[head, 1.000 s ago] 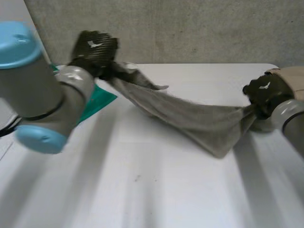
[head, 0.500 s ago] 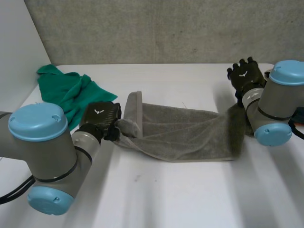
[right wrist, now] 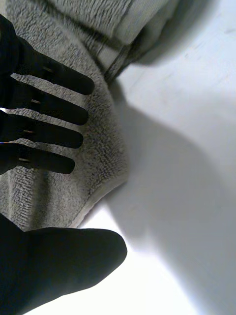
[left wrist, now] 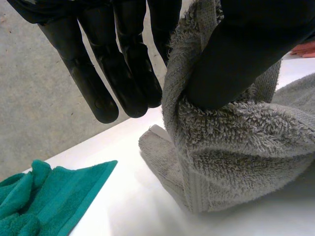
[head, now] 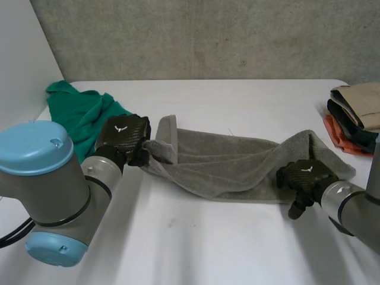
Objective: Fold the laundry.
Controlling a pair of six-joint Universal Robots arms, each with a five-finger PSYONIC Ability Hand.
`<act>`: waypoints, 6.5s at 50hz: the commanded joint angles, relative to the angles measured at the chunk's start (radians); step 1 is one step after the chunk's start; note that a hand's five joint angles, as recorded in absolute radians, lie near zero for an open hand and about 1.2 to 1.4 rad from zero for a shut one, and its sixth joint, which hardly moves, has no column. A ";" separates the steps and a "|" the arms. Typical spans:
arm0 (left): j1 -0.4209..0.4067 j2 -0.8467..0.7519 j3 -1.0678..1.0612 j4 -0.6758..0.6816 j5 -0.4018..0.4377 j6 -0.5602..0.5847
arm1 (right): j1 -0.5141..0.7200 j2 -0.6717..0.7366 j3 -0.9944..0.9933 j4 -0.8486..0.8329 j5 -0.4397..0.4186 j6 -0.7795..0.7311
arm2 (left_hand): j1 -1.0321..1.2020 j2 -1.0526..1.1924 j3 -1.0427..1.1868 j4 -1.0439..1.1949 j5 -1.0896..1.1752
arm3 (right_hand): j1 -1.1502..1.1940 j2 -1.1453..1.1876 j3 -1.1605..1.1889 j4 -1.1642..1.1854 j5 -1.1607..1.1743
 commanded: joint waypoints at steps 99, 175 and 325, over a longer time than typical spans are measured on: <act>0.052 -0.008 -0.150 0.205 -0.251 -0.002 | 0.146 0.196 -0.102 -0.381 0.116 -0.239 | -0.734 -0.790 -0.783 -0.794 -0.753 | 0.790 0.802 0.806 0.805 0.823; 0.299 -0.259 -0.038 0.202 0.241 0.673 | 0.140 0.058 -0.028 -0.378 0.129 -0.058 | -0.403 -0.458 -0.452 -0.462 -0.421 | -0.321 -0.310 -0.306 -0.306 -0.289; 0.252 0.058 -0.185 0.431 0.155 0.328 | 0.031 0.369 -0.490 -0.066 0.123 -0.128 | 0.254 0.199 0.206 0.195 0.236 | 0.152 0.163 0.167 0.166 0.184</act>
